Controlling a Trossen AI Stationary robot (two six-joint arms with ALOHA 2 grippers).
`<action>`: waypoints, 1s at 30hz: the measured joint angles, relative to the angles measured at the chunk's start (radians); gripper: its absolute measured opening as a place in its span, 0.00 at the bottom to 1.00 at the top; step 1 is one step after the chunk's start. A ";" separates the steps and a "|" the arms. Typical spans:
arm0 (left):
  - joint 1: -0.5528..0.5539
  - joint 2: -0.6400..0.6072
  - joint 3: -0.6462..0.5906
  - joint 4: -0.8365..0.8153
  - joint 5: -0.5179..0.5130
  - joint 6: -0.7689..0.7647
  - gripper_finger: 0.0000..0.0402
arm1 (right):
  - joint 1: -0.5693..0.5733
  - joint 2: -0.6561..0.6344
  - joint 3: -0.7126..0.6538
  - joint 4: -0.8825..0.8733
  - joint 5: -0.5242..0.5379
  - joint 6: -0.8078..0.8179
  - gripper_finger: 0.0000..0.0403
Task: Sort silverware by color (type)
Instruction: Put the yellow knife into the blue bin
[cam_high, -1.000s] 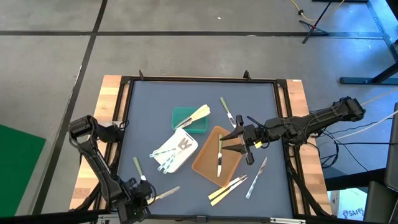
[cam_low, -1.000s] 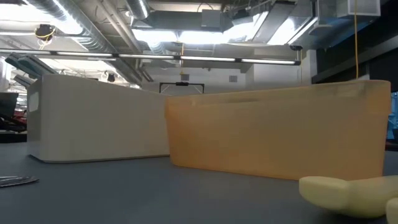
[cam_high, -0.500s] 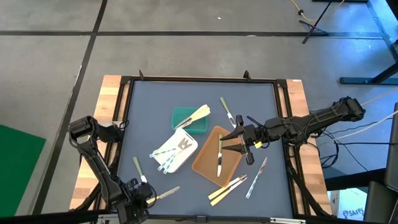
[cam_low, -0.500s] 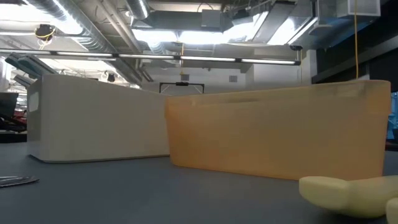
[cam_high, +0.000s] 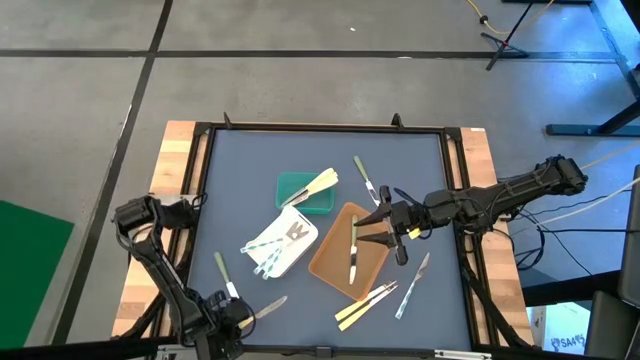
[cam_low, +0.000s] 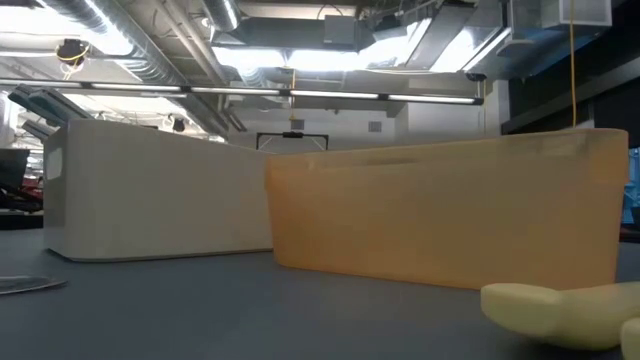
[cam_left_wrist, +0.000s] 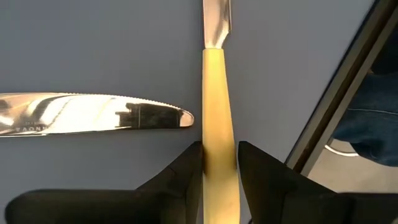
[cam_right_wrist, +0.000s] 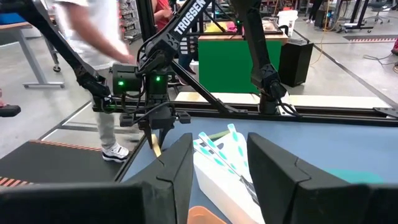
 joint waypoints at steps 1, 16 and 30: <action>0.000 0.002 0.001 0.000 -0.001 0.000 0.24 | 0.000 0.000 0.000 0.000 0.000 0.000 0.34; -0.002 0.018 0.002 0.003 -0.028 -0.001 0.24 | 0.000 0.000 0.000 0.001 0.000 0.000 0.34; 0.000 0.020 0.000 -0.036 0.012 -0.001 0.14 | 0.000 0.000 0.000 0.001 0.000 0.000 0.34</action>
